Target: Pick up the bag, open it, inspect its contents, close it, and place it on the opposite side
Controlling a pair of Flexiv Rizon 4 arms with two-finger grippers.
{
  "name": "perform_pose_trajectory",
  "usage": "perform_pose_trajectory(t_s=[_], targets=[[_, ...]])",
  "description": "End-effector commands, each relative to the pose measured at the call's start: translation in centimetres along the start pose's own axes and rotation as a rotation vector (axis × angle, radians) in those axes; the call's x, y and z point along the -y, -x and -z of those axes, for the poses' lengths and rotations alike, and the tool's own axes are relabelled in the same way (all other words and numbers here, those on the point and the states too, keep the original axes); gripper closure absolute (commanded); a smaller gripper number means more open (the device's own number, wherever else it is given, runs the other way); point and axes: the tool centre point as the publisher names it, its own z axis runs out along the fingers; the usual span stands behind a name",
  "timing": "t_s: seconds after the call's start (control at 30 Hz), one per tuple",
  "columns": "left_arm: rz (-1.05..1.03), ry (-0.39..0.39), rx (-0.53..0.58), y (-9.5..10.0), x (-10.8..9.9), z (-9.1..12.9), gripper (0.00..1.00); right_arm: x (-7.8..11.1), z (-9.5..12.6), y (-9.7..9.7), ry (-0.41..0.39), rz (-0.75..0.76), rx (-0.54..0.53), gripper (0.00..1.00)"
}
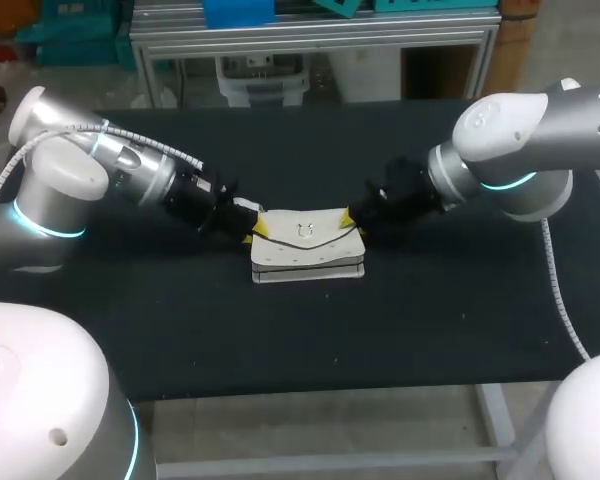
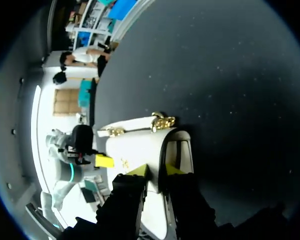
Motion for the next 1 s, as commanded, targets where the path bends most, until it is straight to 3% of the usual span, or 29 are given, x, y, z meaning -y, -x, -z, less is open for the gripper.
perform_pose_trajectory(t_s=[0.03,0.07,0.1,0.13,0.17,0.2,0.23,0.37,0.57,0.63,0.67,0.77,0.8,0.83,0.9,1.0], targets=[[0.002,0.003,-0.011,0.4,0.2,-1.8,1.00,0.4,-2.6,0.0,-0.002,-0.001,-0.002,1.00],[0.000,0.003,-0.013,0.4,0.1,-1.7,1.00,0.4,-2.4,-0.2,0.000,0.007,-0.012,1.00],[-0.006,0.001,-0.017,0.2,0.0,-1.5,0.95,0.5,-2.0,-0.4,0.011,0.015,-0.012,0.80],[-0.015,-0.001,-0.021,0.0,-0.3,-1.3,0.64,0.6,-1.7,-0.6,0.025,0.012,-0.011,0.24],[-0.027,-0.009,-0.022,-0.2,-0.5,-1.1,0.51,0.6,-1.3,-0.8,0.042,0.015,-0.014,0.00],[-0.039,-0.016,-0.024,-0.4,-0.7,-0.9,0.32,0.7,-1.0,-0.9,0.055,0.018,-0.027,0.00],[-0.047,-0.021,-0.028,-0.5,-0.9,-0.8,0.22,0.7,-0.7,-0.9,0.071,0.017,-0.035,0.00],[-0.061,-0.028,-0.041,-0.6,-1.1,-0.8,0.13,0.9,-0.3,-0.8,0.107,-0.006,-0.085,0.00],[-0.040,-0.007,-0.083,0.2,-0.4,-1.4,0.14,0.7,-0.8,0.0,0.128,-0.054,-0.133,0.00],[-0.035,-0.009,-0.091,0.3,-0.3,-1.5,0.15,0.6,-0.9,0.2,0.135,-0.066,-0.149,0.08],[-0.032,-0.008,-0.101,0.4,-0.2,-1.5,0.16,0.6,-0.8,0.3,0.147,-0.074,-0.159,0.22],[-0.038,-0.016,-0.111,0.1,-0.3,-1.2,0.21,0.6,-0.1,-0.2,0.183,-0.066,-0.185,0.29],[-0.044,-0.018,-0.114,-0.1,-0.3,-1.0,0.24,0.6,0.3,-0.5,0.195,-0.061,-0.191,0.36],[-0.052,-0.021,-0.116,-0.3,-0.4,-0.9,0.30,0.6,0.6,-0.9,0.207,-0.051,-0.193,0.54],[-0.065,-0.026,-0.117,-0.8,-0.6,-0.7,0.36,0.6,1.2,-1.7,0.223,-0.031,-0.205,0.60],[-0.079,-0.030,-0.119,-1.4,-0.7,-0.4,0.36,0.6,1.8,-2.6,0.239,-0.010,-0.219,0.62]])
